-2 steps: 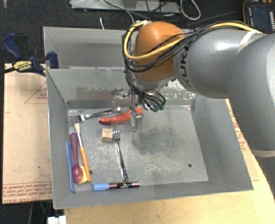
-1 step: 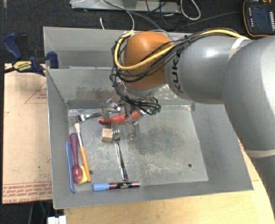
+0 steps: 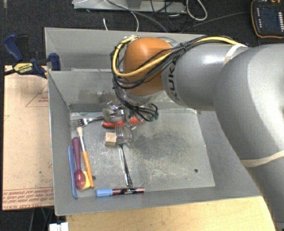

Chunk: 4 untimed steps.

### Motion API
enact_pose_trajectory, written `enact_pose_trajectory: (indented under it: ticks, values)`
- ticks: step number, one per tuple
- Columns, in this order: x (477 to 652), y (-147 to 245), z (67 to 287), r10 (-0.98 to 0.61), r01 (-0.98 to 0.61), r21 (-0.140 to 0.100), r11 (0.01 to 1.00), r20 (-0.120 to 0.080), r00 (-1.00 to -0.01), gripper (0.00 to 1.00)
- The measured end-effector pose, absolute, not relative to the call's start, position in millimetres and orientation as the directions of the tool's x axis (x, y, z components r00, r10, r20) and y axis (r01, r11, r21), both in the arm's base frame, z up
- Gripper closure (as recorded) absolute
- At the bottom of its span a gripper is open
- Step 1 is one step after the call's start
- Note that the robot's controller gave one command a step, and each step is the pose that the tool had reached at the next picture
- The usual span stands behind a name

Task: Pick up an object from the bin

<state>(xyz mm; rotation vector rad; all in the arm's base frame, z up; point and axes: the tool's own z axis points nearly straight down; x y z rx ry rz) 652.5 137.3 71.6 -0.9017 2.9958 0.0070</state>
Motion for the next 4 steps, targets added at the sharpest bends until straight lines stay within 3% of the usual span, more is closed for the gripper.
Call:
enact_pose_trajectory:
  ticks: [1, 3, 4]
  values:
    - [625.0, 132, 72, -0.575, -0.575, 0.007, 0.818, -0.004, -0.818, 1.00]
    - [625.2, 132, 76, -0.574, -0.574, 0.006, 0.819, -0.006, -0.819, 1.00]
    - [623.2, 133, 114, -0.574, -0.574, 0.010, 0.819, -0.001, -0.819, 1.00]
